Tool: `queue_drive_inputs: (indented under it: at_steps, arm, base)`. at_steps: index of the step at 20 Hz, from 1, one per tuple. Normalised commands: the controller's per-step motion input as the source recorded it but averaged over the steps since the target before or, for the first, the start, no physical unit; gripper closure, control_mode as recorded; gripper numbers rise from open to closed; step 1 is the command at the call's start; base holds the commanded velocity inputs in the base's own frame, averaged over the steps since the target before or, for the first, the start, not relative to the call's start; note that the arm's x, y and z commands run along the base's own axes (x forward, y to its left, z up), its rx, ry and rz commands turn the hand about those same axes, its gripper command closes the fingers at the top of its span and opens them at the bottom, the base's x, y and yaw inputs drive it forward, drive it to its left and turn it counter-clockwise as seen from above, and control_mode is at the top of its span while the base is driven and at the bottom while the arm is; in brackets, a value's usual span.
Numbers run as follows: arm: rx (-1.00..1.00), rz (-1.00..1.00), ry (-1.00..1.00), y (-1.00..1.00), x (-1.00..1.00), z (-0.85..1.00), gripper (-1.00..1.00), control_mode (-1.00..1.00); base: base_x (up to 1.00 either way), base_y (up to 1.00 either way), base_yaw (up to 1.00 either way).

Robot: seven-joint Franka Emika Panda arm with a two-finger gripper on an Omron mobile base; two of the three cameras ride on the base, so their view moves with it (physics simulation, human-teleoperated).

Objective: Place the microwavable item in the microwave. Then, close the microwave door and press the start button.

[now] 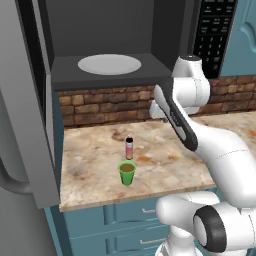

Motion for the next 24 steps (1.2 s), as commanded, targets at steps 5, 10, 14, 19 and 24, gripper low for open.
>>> queue_drive_inputs:
  at_steps: [5,10,14,19,24]
  arm:
    - [-0.05,0.00,0.00,0.19,-0.49,-0.28,-1.00,-1.00]
    - [-0.17,0.00,0.03,0.83,-0.33,-0.96,-1.00,-1.00]
    - [-0.10,-0.01,0.14,1.00,0.09,-0.88,-1.00,-1.00]
    - [0.01,-0.02,0.01,0.36,0.17,-0.41,-1.00,-1.00]
    - [0.05,0.00,0.00,0.00,0.05,-0.19,-1.00,-1.00]
  base:
    - [0.00,0.00,0.00]
    - [0.00,0.00,0.00]
    - [0.00,0.00,0.00]
    - [0.00,0.00,0.00]
    - [0.00,0.00,0.00]
